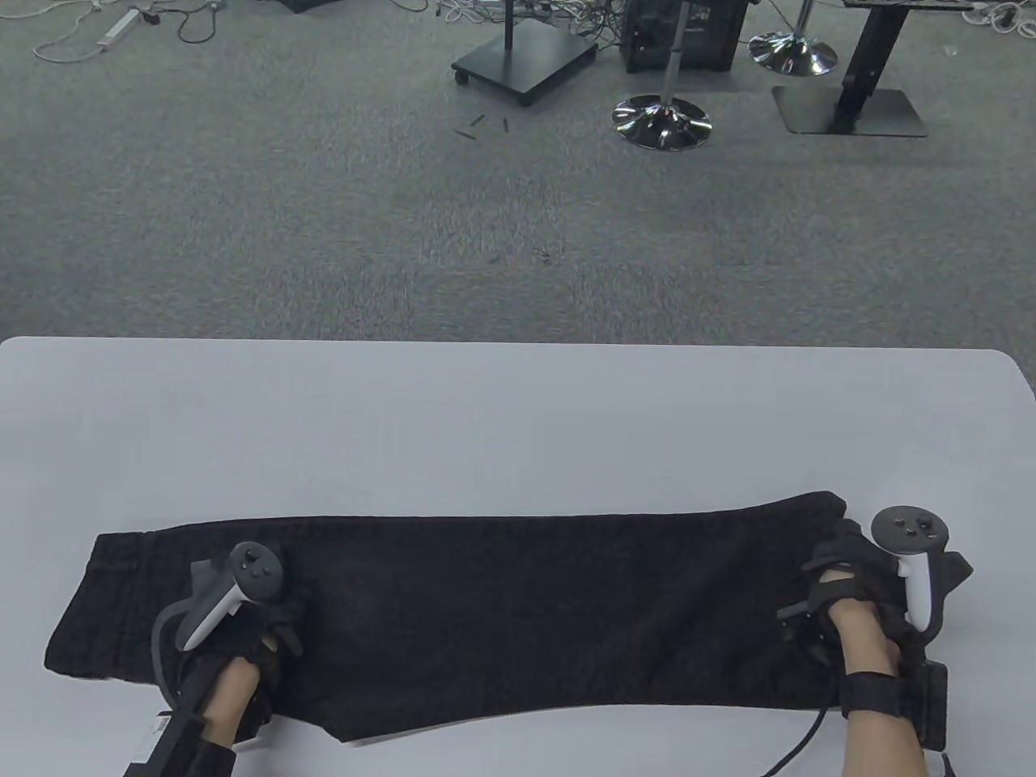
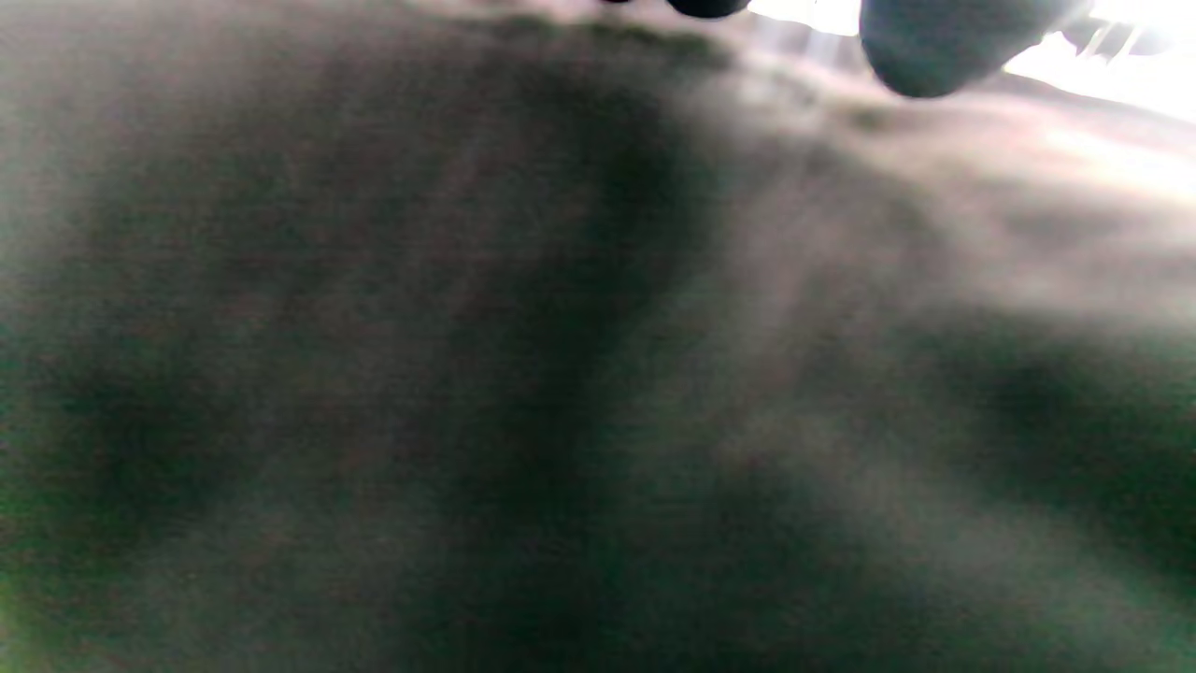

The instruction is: Fold trousers

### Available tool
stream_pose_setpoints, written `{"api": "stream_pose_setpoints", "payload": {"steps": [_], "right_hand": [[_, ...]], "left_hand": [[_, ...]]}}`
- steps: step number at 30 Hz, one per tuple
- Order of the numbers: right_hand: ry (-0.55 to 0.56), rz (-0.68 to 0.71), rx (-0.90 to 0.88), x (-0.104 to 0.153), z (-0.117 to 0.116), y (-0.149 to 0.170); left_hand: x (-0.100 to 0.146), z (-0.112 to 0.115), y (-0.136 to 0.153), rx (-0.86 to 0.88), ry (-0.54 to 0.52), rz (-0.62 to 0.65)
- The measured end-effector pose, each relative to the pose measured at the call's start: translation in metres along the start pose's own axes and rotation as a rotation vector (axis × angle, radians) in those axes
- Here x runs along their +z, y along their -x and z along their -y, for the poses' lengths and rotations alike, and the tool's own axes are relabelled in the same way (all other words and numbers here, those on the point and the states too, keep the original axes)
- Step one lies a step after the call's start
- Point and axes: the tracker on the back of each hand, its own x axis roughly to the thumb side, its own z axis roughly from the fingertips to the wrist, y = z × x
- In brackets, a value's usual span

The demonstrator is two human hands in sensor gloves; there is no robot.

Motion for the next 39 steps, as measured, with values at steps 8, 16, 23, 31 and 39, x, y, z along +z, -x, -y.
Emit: {"api": "stream_pose_setpoints", "payload": {"steps": [8,16,23,31,39], "right_hand": [[-0.214,0.244,-0.323,0.040,0.000,-0.062],[-0.416,0.443,-0.541,0.093,-0.031,-0.127],[-0.624,0.527,-0.673,0.143,-0.095,-0.173],[-0.699,0.522,-0.709,0.164,-0.163,-0.186],[-0.720,0.539,-0.682,0.173,-0.192,-0.190]], "left_hand": [[0.034,-0.052,-0.049,0.148,-0.066,0.216],[0.064,-0.077,-0.099,0.297,-0.063,0.427],[0.084,-0.087,-0.141,0.506,-0.032,0.627],[0.083,-0.072,-0.164,0.676,0.073,0.735],[0.070,-0.057,-0.165,0.797,0.160,0.769]]}}
